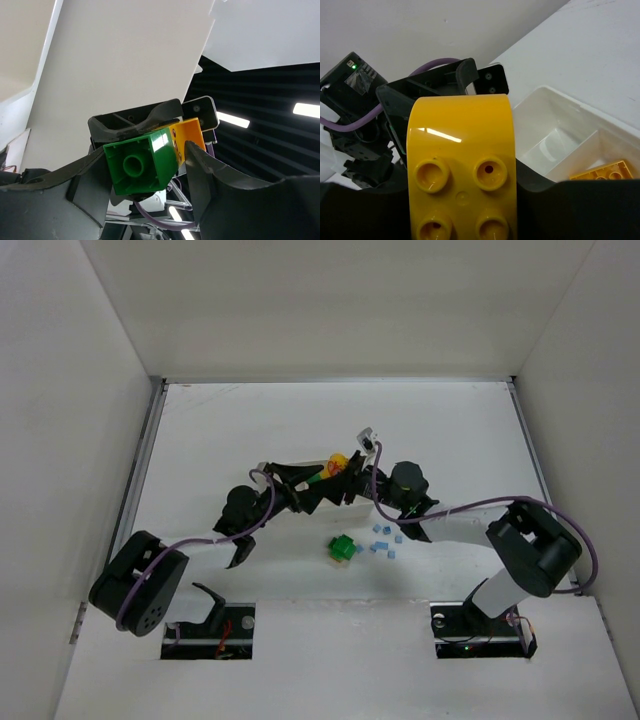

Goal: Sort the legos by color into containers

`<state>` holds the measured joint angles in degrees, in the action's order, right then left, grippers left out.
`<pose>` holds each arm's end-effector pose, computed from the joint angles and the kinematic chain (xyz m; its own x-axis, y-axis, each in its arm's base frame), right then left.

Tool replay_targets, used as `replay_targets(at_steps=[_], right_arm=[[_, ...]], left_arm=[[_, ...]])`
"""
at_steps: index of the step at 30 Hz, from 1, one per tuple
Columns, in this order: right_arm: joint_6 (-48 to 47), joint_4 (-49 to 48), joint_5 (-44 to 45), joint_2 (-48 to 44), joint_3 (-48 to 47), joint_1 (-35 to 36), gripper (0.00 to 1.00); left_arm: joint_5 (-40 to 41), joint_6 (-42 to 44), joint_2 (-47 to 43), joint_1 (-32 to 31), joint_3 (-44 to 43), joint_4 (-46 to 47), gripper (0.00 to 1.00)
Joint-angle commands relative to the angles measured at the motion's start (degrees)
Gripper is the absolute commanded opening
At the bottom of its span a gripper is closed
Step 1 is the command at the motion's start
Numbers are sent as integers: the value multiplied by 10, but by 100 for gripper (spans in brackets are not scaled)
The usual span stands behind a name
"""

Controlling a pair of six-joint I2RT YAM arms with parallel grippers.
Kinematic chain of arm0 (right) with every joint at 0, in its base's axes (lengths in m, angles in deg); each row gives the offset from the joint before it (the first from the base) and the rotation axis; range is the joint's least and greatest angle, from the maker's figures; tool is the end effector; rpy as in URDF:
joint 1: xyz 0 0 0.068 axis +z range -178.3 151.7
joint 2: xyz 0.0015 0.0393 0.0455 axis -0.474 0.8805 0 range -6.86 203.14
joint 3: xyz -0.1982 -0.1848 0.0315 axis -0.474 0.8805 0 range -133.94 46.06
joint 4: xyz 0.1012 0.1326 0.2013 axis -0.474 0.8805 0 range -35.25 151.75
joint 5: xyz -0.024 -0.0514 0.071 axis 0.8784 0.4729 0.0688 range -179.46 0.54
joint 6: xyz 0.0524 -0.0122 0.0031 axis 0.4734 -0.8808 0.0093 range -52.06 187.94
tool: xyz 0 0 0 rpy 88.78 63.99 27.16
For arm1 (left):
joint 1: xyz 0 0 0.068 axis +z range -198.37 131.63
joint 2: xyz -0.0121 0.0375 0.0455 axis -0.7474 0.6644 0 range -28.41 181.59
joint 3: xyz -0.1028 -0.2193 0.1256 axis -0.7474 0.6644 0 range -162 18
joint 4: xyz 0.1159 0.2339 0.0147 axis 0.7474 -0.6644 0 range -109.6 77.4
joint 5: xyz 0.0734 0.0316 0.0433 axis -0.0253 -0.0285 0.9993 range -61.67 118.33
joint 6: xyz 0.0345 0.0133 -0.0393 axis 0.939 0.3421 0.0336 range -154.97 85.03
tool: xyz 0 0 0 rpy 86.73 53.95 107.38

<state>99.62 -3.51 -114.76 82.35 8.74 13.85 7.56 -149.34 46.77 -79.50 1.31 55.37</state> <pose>0.2272 0.2261 0.2335 -0.4140 0.2658 -0.8706 -0.8274 0.2889 0.4816 0.1967 -0.1336 0.2088 -0.7713 -0.5291 0.3538 -0.1947 -0.3331 -0.9226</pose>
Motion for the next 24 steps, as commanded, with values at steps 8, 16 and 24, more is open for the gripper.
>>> replay_targets(at_steps=[8, 16, 24], right_arm=[[-17, 11, -41, -22, 10, 25, 29], [-13, 8, -27, -13, 15, 27, 44], [-15, 7, -23, -20, 22, 27, 71]], left_arm=[[35, -60, 14, 1, -15, 106, 37], [68, -51, 13, 10, 10, 143, 24], [72, -39, 5, 31, 26, 148, 20]])
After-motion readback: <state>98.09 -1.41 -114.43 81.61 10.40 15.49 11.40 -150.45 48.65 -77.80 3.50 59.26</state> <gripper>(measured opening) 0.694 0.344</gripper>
